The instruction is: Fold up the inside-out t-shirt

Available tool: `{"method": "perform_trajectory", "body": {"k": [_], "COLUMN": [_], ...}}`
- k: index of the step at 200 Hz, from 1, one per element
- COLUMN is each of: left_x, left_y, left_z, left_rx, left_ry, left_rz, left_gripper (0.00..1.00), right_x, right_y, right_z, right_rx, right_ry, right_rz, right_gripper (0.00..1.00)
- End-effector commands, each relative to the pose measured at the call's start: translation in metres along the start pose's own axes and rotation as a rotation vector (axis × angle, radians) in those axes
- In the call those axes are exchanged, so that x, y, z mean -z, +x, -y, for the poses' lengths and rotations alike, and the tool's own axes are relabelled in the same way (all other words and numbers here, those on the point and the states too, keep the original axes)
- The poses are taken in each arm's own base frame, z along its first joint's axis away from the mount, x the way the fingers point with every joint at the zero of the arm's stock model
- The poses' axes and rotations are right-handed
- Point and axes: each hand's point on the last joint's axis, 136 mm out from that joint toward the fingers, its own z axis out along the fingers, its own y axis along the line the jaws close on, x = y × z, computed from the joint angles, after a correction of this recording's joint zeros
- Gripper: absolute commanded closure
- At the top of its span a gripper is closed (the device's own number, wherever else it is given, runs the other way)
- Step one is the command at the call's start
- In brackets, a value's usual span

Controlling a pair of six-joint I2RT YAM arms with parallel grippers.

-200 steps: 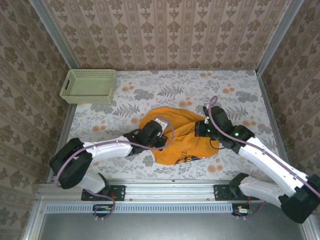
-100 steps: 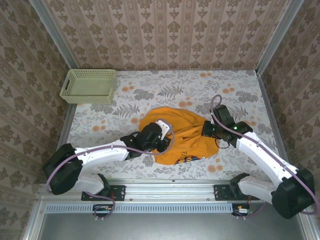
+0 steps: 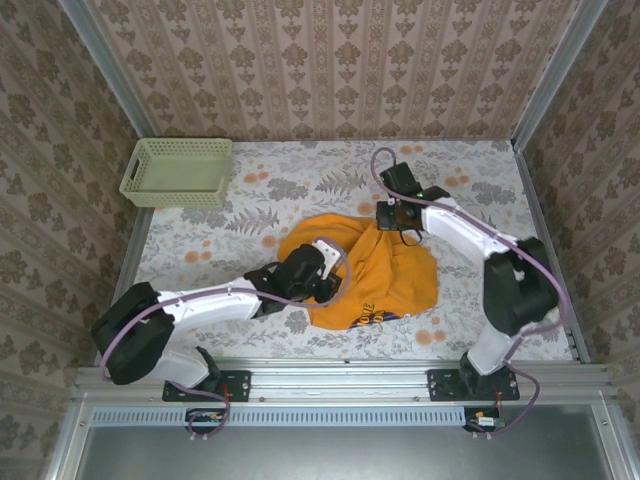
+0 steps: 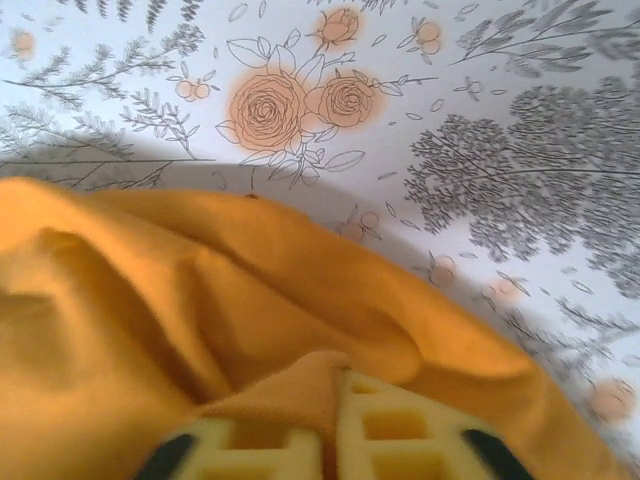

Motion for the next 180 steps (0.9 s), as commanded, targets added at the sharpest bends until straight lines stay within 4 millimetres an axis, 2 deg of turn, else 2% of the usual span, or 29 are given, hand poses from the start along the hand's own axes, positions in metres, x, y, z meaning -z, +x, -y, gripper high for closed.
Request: {"method": "perform_trajectory", "body": {"k": [1, 19, 28, 34, 51, 66, 82, 98, 130, 180], "left_x": [-0.009, -0.013, -0.015, -0.015, -0.018, -0.018, -0.016, -0.015, -0.013, -0.014], "left_y": [0.014, 0.017, 0.017, 0.016, 0.014, 0.012, 0.01, 0.008, 0.01, 0.01], "left_z": [-0.019, -0.022, -0.021, -0.02, -0.018, -0.016, -0.014, -0.014, -0.014, -0.012], "left_rx": [0.122, 0.149, 0.153, 0.153, 0.156, 0.153, 0.148, 0.144, 0.144, 0.142], "left_ry": [-0.027, -0.019, -0.01, -0.005, 0.005, 0.016, 0.022, 0.021, 0.02, 0.029], "left_rz": [-0.047, -0.047, -0.046, -0.044, -0.035, -0.029, -0.022, -0.019, -0.022, -0.02], "left_gripper": [1.0, 1.0, 1.0, 1.0, 1.0, 1.0, 1.0, 1.0, 1.0, 1.0], "right_x": [0.017, 0.044, 0.056, 0.064, 0.07, 0.062, 0.048, 0.035, 0.011, -0.009], "right_y": [-0.012, -0.004, 0.009, 0.012, 0.037, 0.055, 0.066, 0.07, 0.077, 0.083], "right_z": [0.007, -0.009, -0.02, -0.03, -0.053, -0.061, -0.063, -0.064, -0.05, -0.049], "right_rx": [0.056, 0.087, 0.101, 0.102, 0.111, 0.107, 0.105, 0.106, 0.113, 0.123], "right_ry": [0.056, -0.017, -0.066, -0.111, -0.201, -0.214, -0.204, -0.191, -0.089, -0.066], "right_rz": [0.032, 0.097, 0.096, 0.123, 0.107, 0.059, 0.023, 0.007, -0.048, -0.071], "right_gripper": [0.65, 0.54, 0.54, 0.54, 0.56, 0.59, 0.62, 0.62, 0.62, 0.62]}}
